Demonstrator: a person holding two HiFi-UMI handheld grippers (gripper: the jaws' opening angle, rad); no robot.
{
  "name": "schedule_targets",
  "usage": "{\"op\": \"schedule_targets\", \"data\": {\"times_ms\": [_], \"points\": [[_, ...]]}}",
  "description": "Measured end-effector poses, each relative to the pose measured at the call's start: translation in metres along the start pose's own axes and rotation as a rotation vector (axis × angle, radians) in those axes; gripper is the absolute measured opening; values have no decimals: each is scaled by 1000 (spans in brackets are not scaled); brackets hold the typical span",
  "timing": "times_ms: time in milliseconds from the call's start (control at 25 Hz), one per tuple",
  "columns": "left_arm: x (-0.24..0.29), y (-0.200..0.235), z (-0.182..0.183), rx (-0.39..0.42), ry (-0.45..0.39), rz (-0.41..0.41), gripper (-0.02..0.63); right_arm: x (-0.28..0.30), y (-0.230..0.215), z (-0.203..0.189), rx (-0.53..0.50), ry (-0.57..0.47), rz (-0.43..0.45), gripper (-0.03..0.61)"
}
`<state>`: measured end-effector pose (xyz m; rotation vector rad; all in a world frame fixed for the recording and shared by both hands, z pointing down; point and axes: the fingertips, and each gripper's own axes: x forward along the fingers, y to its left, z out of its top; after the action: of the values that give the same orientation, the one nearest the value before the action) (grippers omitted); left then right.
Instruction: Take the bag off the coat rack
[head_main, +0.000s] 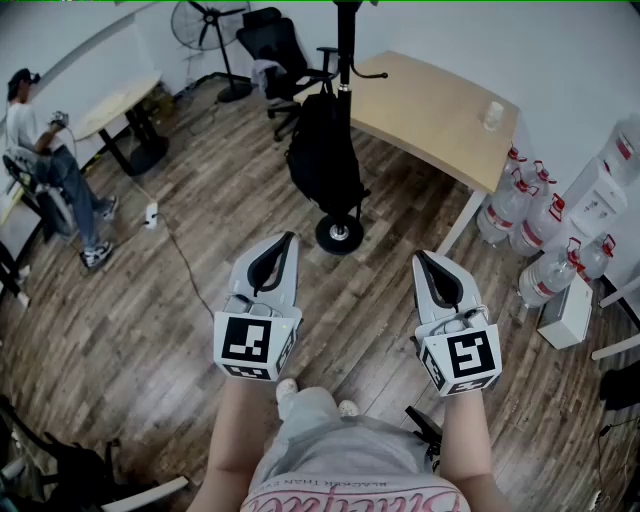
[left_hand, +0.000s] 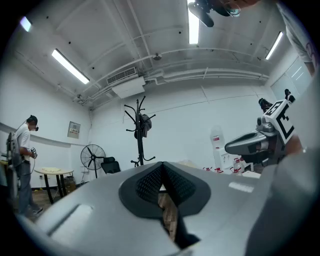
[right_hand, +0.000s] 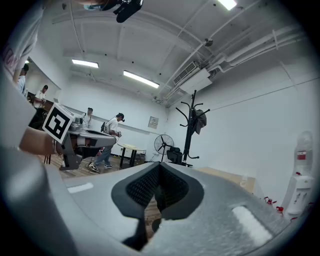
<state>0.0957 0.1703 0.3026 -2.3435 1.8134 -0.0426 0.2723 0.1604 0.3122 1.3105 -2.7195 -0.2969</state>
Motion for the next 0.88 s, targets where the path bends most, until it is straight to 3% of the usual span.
{"op": "schedule_targets", "data": {"times_ms": [440, 880], "points": [[26, 14, -5, -5, -7, -4, 20, 22, -13, -4, 45, -12, -6, 2], [104, 91, -21, -16, -7, -35, 20, 129, -23, -3, 45, -1, -29, 2]]}}
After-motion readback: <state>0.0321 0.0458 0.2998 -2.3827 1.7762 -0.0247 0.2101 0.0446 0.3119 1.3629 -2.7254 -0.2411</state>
